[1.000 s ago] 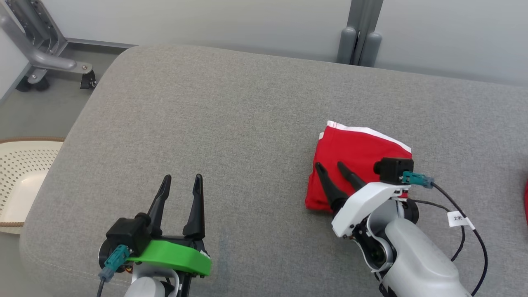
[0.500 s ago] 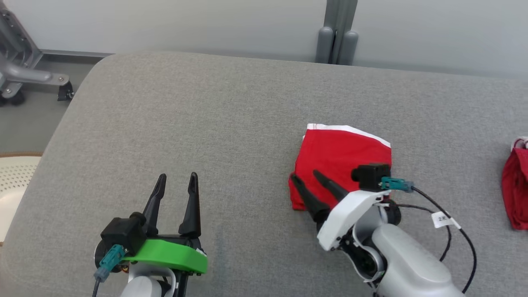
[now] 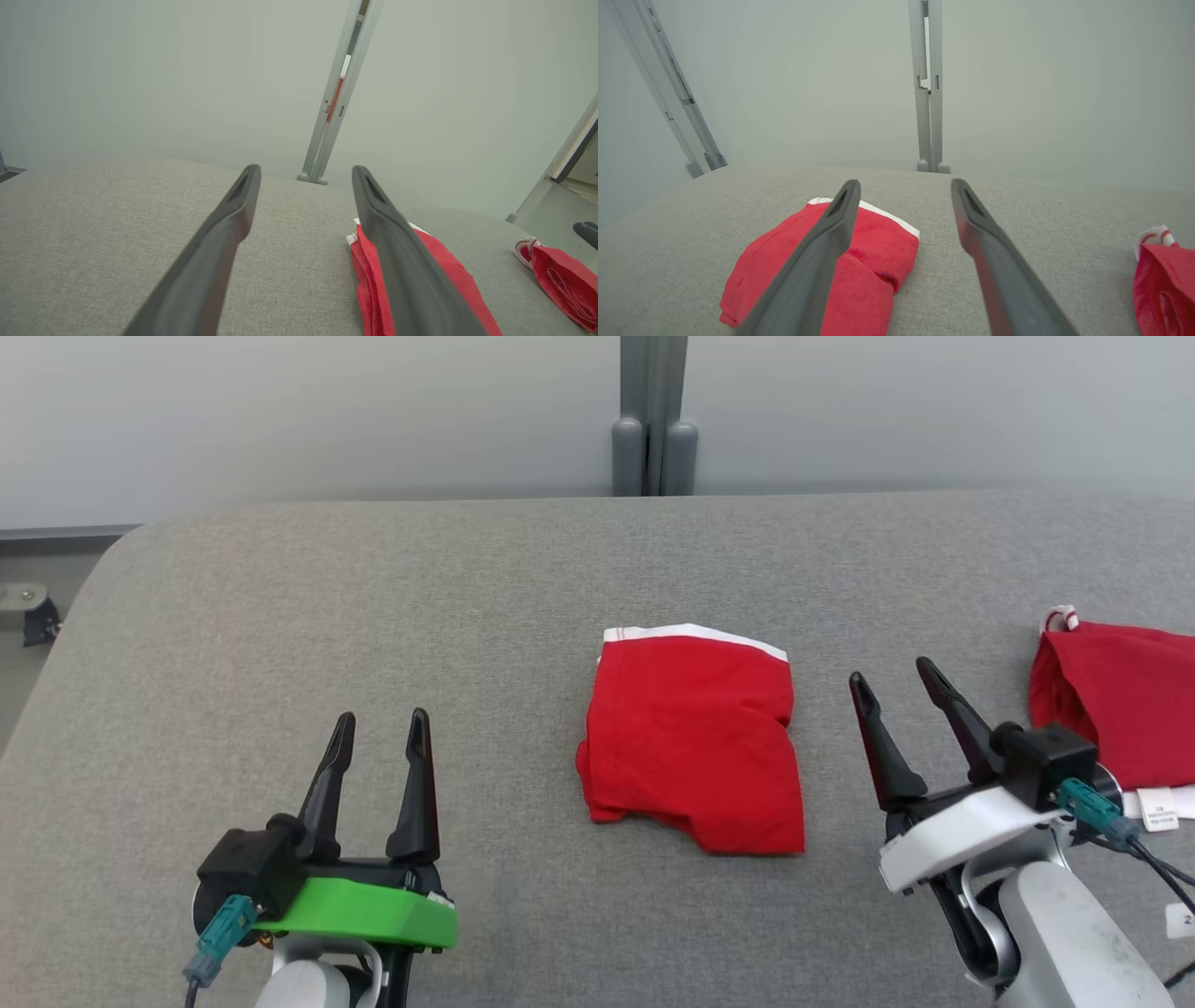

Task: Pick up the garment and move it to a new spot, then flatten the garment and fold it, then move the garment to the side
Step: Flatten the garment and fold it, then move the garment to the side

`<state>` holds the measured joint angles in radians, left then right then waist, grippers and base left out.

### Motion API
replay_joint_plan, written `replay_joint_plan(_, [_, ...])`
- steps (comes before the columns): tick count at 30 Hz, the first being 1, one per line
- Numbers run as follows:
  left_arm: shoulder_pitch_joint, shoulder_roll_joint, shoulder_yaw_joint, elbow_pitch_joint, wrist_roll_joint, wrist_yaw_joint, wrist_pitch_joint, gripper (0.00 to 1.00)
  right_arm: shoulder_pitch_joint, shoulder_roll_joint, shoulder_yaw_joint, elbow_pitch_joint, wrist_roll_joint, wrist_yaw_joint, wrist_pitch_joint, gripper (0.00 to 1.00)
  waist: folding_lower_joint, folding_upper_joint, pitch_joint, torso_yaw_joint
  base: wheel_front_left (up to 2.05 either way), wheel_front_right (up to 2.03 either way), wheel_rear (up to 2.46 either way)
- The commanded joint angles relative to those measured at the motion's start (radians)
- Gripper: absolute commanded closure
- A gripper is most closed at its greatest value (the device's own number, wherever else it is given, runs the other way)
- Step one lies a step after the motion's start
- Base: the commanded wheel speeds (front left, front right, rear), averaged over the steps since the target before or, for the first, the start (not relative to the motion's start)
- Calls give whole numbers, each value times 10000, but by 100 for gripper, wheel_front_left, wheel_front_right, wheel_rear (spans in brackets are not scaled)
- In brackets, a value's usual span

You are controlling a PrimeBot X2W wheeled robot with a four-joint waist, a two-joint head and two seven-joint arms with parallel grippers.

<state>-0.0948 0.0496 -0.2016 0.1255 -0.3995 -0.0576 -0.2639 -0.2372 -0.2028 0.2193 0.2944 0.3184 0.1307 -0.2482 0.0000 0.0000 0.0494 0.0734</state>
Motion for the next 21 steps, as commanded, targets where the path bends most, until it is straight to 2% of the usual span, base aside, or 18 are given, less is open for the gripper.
replay_joint_plan(1, [143,24,42,-83,117,1,0,0,365,87,-317,-285,-276,1,-64,0,0,0,-65,-302,0,0,0])
replay_joint_plan(5, [343,24,51,-14,331,28,0,0,1104,315,-972,-984,-1168,1,-125,0,0,0,-81,-489,0,0,0])
replay_joint_plan(10, [543,24,72,54,607,51,0,0,1757,779,-1450,-1524,-1659,0,-164,0,0,0,-96,-591,0,0,0])
replay_joint_plan(21, [530,24,48,-18,706,103,0,0,1944,1113,-1741,-1636,-1785,0,-170,0,0,0,19,-526,0,0,0])
